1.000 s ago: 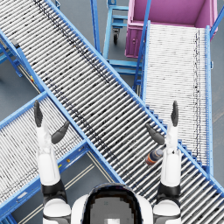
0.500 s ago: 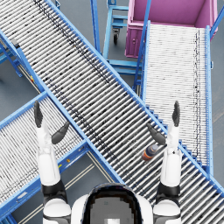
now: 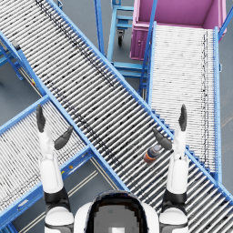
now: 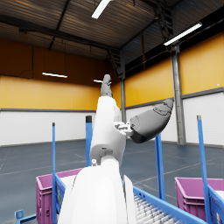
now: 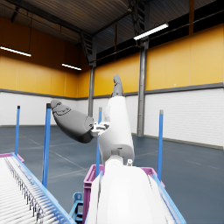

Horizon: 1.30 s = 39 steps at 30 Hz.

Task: Pick up the oil and place it on the left assembly line, put the cola on the right, and keep Sprite still

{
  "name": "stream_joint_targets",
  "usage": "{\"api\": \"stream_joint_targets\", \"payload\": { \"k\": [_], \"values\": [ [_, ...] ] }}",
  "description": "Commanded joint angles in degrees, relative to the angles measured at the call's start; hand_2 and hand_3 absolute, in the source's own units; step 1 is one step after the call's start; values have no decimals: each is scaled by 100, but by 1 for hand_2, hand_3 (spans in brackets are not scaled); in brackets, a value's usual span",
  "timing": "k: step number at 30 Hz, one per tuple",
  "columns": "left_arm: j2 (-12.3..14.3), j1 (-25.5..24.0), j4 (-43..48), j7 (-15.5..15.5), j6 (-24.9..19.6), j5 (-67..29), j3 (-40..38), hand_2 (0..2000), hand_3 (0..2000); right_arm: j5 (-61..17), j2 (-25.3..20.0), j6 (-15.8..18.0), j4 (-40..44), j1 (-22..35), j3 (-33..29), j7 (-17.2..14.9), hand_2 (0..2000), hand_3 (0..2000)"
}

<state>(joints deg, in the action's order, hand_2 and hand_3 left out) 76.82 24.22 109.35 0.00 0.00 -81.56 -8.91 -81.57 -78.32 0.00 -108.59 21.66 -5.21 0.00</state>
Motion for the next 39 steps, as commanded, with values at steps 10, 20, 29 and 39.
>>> {"api": "stream_joint_targets", "payload": {
  "k": [10, 20, 29, 39],
  "values": [
    [21, -16, 78, 0, 0, 0, -47, 0, 0, 0, -30, 0, -6, 46, -49, 0, 0, 0],
    [20, 34, 134, 0, 0, 0, -58, 0, 0, 0, -48, 0, 24, 84, -92, 0, 0, 0],
    [74, -110, 143, 0, 0, 0, -92, 0, 0, 1, -108, 0, -71, -156, -139, 0, 0, 0],
    [132, -257, 198, 0, 0, 0, -19, 0, 0, 1, -215, 0, -500, -927, 167, 0, 0, 0]
  ]
}}
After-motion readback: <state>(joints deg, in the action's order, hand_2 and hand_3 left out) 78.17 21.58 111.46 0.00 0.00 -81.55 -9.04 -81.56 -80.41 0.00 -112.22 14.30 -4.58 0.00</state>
